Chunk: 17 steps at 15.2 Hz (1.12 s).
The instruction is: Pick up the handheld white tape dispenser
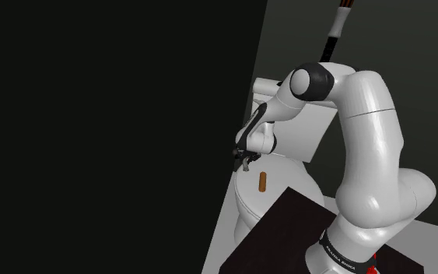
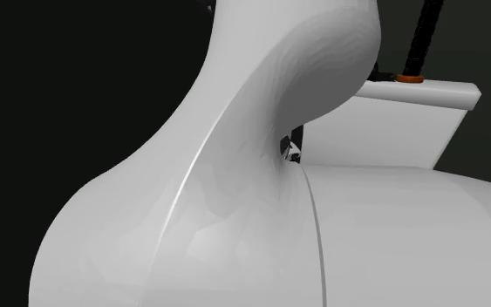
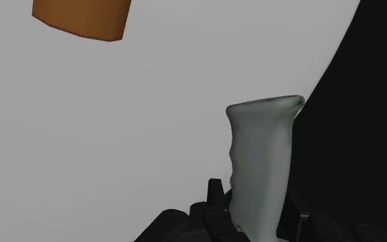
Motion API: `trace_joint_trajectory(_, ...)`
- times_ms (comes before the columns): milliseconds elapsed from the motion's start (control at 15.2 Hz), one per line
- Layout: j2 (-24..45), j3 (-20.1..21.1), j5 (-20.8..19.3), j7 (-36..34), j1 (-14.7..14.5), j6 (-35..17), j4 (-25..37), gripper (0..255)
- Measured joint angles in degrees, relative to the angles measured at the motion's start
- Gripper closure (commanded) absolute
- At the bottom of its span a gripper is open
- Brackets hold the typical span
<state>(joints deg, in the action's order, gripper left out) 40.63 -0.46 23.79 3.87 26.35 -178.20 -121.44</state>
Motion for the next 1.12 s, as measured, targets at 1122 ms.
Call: trace_joint_trajectory(1122, -11.06, -5.84, -1.93, -2.83, -5.0, 7.49, -4.28, 255)
